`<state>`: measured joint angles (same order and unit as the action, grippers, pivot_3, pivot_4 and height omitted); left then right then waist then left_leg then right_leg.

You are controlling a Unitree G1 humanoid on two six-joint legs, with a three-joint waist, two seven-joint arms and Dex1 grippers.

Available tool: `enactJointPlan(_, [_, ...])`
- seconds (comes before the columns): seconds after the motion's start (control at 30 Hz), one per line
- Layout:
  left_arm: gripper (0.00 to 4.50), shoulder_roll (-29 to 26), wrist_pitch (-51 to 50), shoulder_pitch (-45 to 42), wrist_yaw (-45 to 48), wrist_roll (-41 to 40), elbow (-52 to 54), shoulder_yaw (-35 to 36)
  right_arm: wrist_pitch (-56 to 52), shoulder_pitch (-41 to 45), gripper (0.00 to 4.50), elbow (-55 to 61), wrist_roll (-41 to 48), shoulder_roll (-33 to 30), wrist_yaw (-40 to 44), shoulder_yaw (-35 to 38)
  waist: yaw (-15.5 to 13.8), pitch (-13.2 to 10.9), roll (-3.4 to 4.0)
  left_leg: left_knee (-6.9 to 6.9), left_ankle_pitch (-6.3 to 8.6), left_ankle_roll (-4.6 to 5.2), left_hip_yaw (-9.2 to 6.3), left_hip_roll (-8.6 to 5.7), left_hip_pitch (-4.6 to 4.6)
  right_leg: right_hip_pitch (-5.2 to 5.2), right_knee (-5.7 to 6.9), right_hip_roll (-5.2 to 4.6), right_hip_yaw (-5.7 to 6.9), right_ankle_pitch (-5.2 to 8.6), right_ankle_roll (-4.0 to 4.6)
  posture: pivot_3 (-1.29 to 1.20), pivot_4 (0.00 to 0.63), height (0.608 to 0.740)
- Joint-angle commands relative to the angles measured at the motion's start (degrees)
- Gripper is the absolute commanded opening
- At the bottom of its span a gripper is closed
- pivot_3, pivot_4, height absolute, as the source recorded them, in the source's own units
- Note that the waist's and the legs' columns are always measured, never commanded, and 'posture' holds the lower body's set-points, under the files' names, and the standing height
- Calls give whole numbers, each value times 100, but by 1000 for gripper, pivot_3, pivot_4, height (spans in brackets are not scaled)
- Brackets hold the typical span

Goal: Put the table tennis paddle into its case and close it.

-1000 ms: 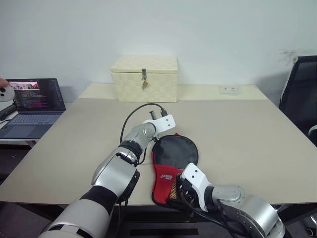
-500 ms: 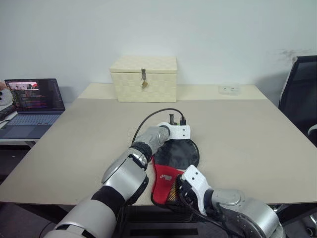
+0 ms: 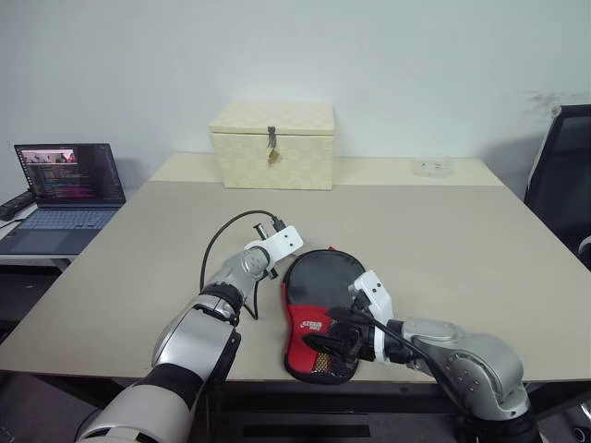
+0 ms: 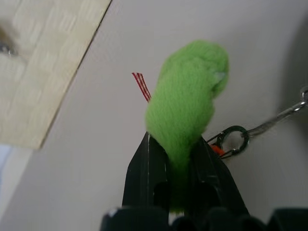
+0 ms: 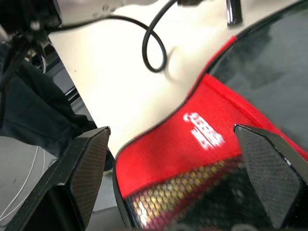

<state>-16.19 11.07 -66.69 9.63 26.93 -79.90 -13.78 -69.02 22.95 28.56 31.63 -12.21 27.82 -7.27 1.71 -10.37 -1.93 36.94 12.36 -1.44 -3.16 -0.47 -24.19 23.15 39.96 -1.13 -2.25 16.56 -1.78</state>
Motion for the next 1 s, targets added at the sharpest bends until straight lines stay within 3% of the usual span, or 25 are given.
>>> enactJointPlan(0.03, [42, -84, -28, 51, -9, -243, 219, 229, 565, 400, 4500, -387, -15, 171, -14, 174, 7, 0, 0, 0, 0, 0, 1, 0, 0, 1, 1, 0, -1, 0, 0, 0, 150, 740])
enactJointPlan(0.43, [42, -9, -130, -48, 64, -279, 225, 236, 2359, 959, 4500, -2531, -1715, 367, -540, -873, 16, 0, 0, -2, 0, 0, 6, 1, 2, 5, 3, 1, -4, -1, 1, 0, 150, 740])
enactJointPlan(0.6, [42, 89, -95, -264, 135, -84, 208, 46, 1932, 721, 4500, -2527, -2071, 38, -466, -1370, 14, 1, 0, 0, 0, 0, 5, 0, 3, 3, 4, 1, -2, -1, 1, 0, 150, 740])
enactJointPlan(1.0, [42, 587, 99, -1147, -323, 1411, 51, -1452, 1202, 56, 4500, -1805, -2038, 120, -582, -1467, 18, 8, -5, -1, 0, 0, 7, -2, 9, -4, 3, 2, -4, 0, 0, 0, 150, 740])
